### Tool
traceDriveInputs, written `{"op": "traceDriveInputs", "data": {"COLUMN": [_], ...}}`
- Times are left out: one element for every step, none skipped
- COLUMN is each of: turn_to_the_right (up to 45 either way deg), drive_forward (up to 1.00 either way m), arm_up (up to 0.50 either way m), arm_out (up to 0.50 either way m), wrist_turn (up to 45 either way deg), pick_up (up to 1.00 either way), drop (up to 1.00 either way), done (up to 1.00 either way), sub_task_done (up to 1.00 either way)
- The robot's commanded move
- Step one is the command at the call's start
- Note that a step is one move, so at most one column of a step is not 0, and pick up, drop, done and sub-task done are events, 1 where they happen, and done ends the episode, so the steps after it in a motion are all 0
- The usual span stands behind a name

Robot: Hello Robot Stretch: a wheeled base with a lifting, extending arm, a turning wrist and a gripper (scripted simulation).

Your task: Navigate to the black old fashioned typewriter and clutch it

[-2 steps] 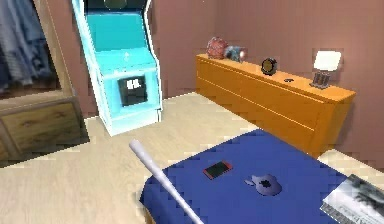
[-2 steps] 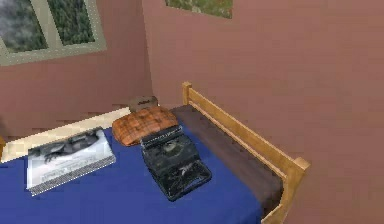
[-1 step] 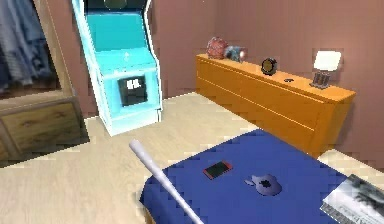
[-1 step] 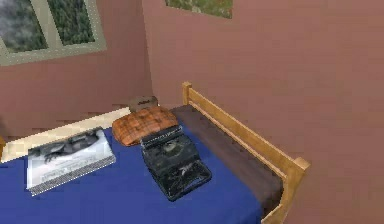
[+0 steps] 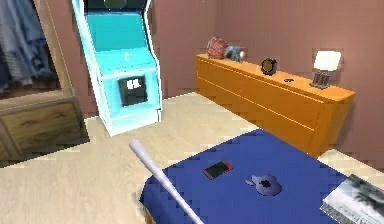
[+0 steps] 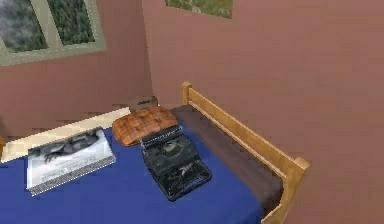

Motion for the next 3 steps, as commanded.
{"op": "traceDriveInputs", "data": {"turn_to_the_right": [0.0,0.0,0.0], "drive_forward": [0.00,0.00,0.00], "arm_up": [0.00,0.00,0.00], "arm_out": [0.28,0.00,0.00], "wrist_turn": [0.0,45.0,45.0], "pick_up": [0.00,0.00,0.00], "drop": [0.00,0.00,0.00], "done": [0.00,0.00,0.00], "sub_task_done": [0.00,0.00,0.00]}}
